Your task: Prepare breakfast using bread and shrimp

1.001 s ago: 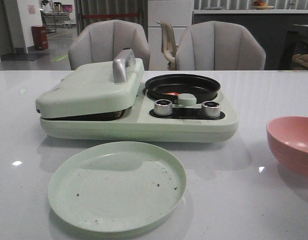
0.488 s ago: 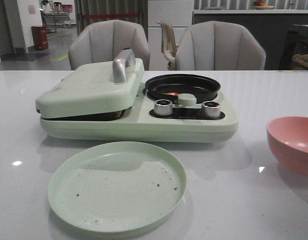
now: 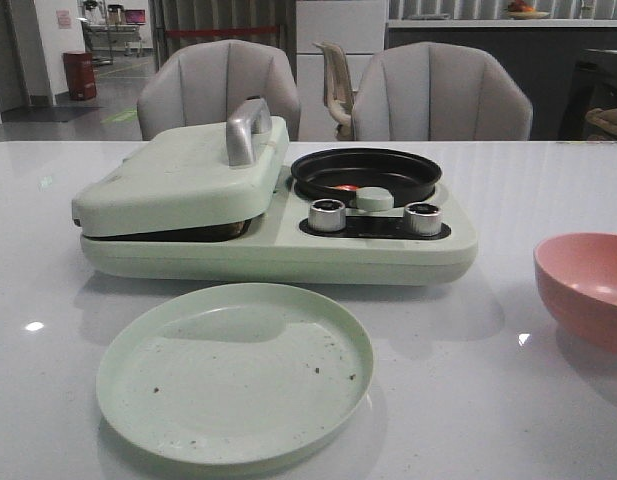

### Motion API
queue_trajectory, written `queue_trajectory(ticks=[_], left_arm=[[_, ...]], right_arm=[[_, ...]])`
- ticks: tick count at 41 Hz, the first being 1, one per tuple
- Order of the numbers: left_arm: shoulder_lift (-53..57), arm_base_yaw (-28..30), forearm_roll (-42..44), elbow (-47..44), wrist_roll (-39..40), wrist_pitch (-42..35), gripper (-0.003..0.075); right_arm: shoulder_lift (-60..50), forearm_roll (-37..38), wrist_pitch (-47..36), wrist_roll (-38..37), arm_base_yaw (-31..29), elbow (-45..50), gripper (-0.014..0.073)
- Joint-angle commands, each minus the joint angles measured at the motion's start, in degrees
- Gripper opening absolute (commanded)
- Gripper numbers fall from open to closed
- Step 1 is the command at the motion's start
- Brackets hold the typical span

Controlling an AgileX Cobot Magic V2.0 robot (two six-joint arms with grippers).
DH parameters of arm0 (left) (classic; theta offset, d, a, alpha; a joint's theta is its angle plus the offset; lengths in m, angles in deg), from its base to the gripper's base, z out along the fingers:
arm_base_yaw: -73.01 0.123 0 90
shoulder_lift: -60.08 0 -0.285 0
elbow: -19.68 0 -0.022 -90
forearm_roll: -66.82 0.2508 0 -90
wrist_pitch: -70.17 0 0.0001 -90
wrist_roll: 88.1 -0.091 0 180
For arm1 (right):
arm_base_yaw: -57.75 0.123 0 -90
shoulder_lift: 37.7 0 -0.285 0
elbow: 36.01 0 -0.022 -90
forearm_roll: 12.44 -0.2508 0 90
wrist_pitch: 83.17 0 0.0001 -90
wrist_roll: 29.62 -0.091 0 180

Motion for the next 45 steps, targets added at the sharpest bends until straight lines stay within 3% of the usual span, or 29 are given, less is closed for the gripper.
queue_trajectory(ticks=[1, 10, 45], left_arm=[[3.7, 1.2, 0.1, -3.4, 0.0, -9.2, 0.0101], [10.2, 1.8, 0.2, -10.8, 0.0, -13.0, 0.0101], [10.1, -0.4, 0.3, -10.7, 0.0, -14.8, 0.0101]], right_arm=[[-0.6, 0.5, -3.5, 0.3, 0.0, -1.4, 0.0036], [-0.6, 0.5, -3.5, 0.3, 0.0, -1.4, 0.0036], [-0.6, 0.5, -3.5, 0.3, 0.0, -1.4, 0.0036]])
